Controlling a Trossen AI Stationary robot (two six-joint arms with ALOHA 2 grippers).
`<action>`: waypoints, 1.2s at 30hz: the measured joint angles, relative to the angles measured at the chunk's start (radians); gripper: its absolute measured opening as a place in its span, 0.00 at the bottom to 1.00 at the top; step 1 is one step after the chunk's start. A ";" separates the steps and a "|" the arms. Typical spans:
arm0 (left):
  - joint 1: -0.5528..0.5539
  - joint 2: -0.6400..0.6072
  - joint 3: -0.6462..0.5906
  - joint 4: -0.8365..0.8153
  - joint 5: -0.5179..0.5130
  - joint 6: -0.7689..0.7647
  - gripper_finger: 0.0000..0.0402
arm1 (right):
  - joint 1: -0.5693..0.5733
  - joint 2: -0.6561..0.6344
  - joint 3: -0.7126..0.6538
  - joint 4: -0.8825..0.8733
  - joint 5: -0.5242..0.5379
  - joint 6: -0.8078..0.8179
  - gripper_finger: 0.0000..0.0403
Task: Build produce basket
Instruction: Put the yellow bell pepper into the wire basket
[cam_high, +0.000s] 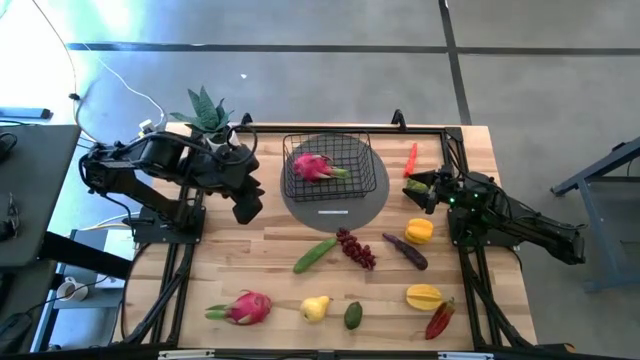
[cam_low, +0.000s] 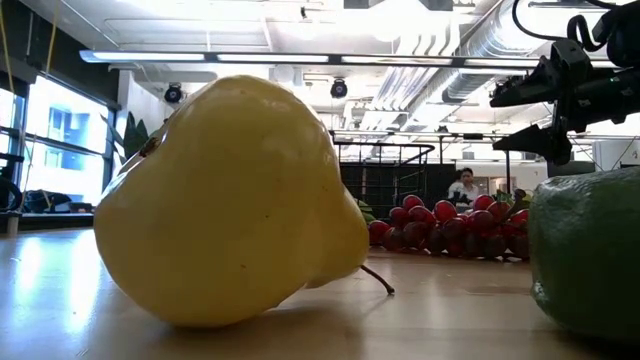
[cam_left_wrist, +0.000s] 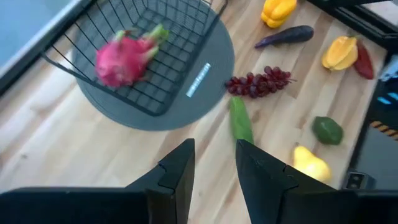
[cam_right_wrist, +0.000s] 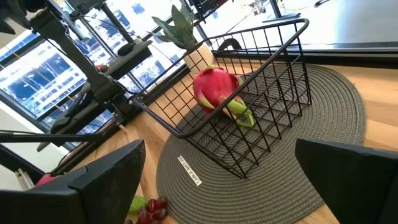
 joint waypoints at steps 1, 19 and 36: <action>0.000 -0.001 0.000 0.000 0.014 -0.011 0.26 | 0.000 0.000 0.000 0.000 0.000 0.000 0.99; 0.000 0.000 0.000 -0.013 0.067 -0.141 0.26 | 0.000 0.000 0.000 0.125 -0.010 0.156 0.99; 0.000 0.000 0.000 -0.068 0.009 -0.037 0.26 | 0.000 0.226 0.453 -0.494 -0.023 -0.032 0.99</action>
